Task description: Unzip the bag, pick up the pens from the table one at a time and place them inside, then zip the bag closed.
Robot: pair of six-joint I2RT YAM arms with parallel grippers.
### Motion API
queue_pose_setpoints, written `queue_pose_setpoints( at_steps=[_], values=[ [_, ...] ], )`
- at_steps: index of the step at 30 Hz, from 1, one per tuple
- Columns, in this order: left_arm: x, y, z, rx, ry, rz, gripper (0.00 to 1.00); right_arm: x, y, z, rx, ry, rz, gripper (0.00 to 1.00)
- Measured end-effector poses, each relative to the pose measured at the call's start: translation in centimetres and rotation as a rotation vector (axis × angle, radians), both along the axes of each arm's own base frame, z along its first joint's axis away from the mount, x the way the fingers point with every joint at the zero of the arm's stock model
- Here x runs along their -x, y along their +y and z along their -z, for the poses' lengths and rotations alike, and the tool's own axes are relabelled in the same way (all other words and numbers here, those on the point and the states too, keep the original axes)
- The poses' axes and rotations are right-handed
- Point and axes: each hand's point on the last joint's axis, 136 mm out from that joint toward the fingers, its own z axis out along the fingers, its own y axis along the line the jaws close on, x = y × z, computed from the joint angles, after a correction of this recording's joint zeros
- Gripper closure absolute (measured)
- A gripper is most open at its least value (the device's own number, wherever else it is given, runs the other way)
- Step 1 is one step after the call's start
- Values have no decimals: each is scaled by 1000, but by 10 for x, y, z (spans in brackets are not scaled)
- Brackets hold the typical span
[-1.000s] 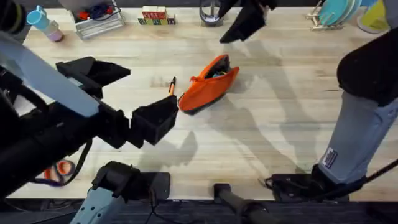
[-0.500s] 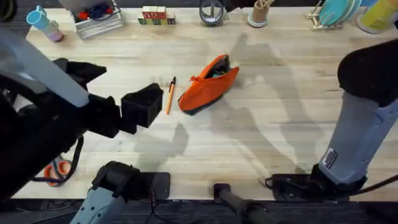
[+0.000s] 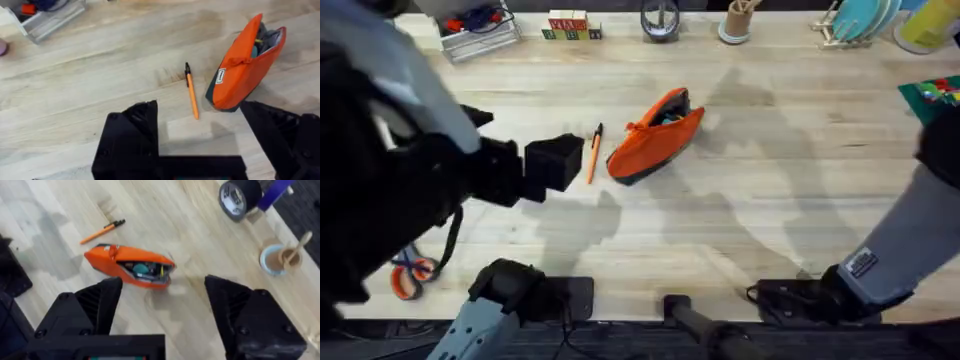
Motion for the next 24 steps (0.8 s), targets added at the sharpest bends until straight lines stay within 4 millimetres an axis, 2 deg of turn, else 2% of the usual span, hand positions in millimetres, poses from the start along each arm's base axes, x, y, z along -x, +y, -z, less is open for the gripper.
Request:
queue_pose_setpoints(
  at_steps=[6, 16, 20, 24],
  values=[
    [-6, -2, 8, -12, 41, -1, 7, 17, -12, 12, 53, 52, 23, 4],
    [-4, 0, 11, -18, 55, -3, 8, 28, -22, 58, 101, 193, 61, 4],
    [-4, 0, 11, -19, 56, -4, 8, 37, -38, 70, 118, 208, 98, 3],
    [-4, 0, 11, -20, 55, -5, 8, 48, -53, 72, 123, 197, 132, 3]
  ],
)
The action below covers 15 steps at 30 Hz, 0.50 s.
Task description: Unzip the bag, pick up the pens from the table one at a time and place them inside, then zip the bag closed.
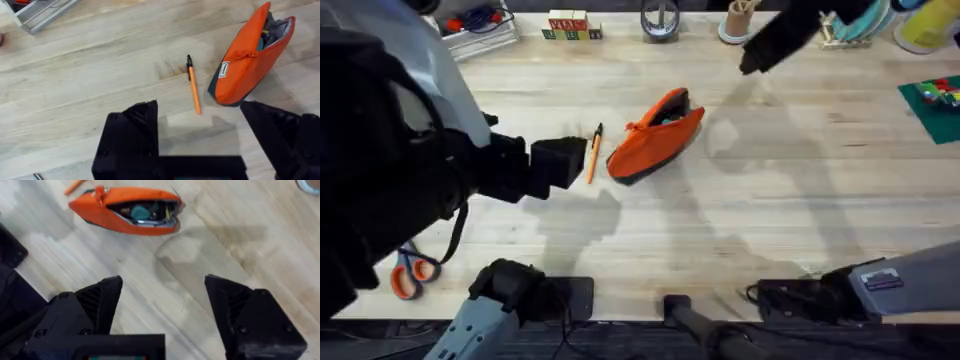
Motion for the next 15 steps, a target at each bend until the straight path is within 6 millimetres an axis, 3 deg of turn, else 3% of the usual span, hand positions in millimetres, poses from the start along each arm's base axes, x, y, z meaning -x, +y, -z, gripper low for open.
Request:
queue_pose_setpoints(
  at_steps=[7, 15],
  values=[
    [0, 0, 0, 0, 0, -1, 7, 15, -16, 5, 49, -12, 25, 3],
    [-2, 0, 3, 18, 19, -26, 8, 16, -20, 12, 74, 1, 32, 3]
  ],
)
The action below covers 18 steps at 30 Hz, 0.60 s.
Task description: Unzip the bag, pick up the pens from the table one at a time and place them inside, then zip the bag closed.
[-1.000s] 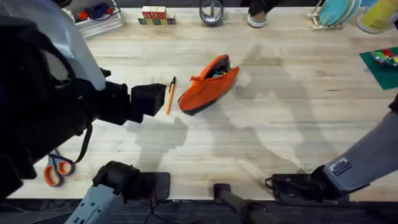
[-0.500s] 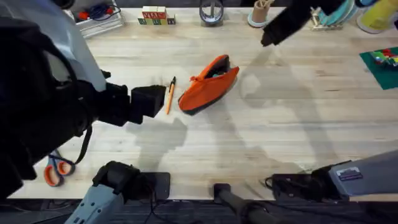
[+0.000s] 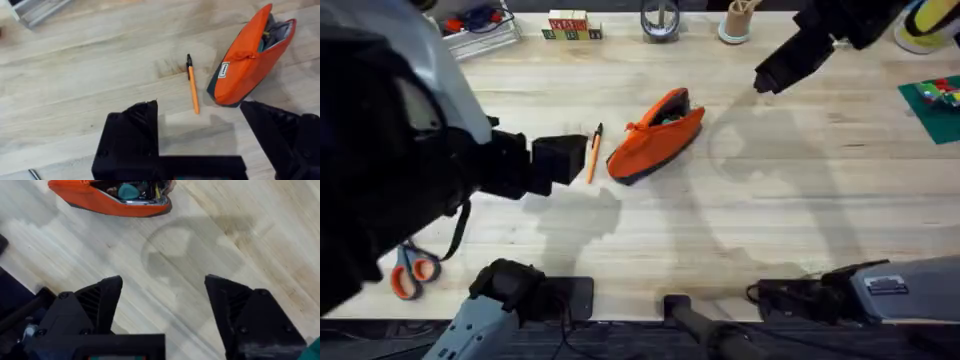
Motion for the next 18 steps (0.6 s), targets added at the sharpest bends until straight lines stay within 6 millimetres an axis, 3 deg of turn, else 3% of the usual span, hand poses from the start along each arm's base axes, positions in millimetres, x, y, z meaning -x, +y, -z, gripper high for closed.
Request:
queue_pose_setpoints(
  at_steps=[4, 9, 18],
  values=[
    [-12, 3, 12, -26, 59, -38, 6, 0, 0, 0, 2, -1, 1, 3],
    [-43, -2, 33, -57, 134, -68, 7, 0, 0, 0, 3, -1, 1, 3],
    [-75, -12, 100, -118, 371, -78, 7, 0, 0, 0, 3, -1, 1, 3]
  ],
)
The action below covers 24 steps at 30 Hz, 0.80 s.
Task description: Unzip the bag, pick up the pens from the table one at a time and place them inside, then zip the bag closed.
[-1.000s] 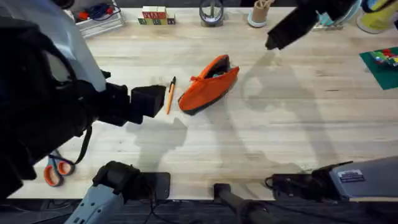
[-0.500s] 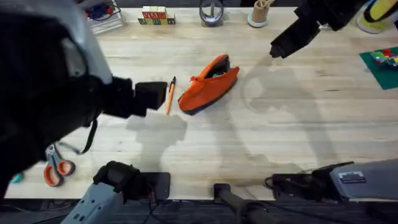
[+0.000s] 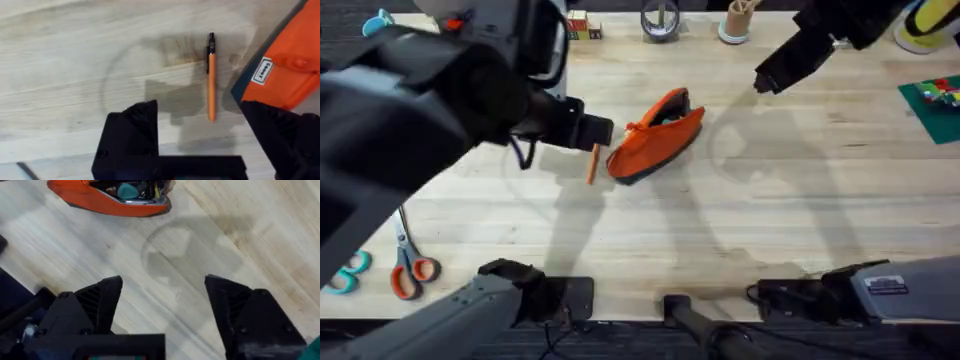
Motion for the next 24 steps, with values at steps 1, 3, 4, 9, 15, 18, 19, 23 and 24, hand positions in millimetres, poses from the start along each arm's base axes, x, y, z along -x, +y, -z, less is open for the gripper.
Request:
queue_pose_setpoints(
  at_steps=[1, 3, 4, 9, 15, 18, 19, 23, 24],
  values=[
    [-2, -2, 5, 4, 17, 2, 7, 0, 0, 0, 0, 0, 0, 3],
    [-7, -8, 15, 21, 42, 9, 7, 0, 0, 0, 0, 0, 0, 3],
    [-8, -10, 19, 31, 53, 12, 7, 0, 0, 0, 0, 0, 0, 3],
    [-8, -17, 35, 52, 114, 21, 8, 0, 0, 0, 0, 0, 0, 3],
    [-18, -22, 51, 66, 138, 17, 8, 0, 0, 0, 0, 0, 0, 3],
    [-22, -23, 56, 100, 148, 7, 8, 0, 0, 0, 0, 0, 0, 3],
    [-23, -22, 57, 114, 154, 0, 8, 0, 0, 0, 0, 0, 0, 3],
    [-24, -13, 64, 138, 185, -39, 2, 0, 0, 0, 0, 0, 0, 3],
    [-24, -11, 67, 138, 193, -41, 2, 0, 0, 0, 0, 0, 0, 3]
  ],
)
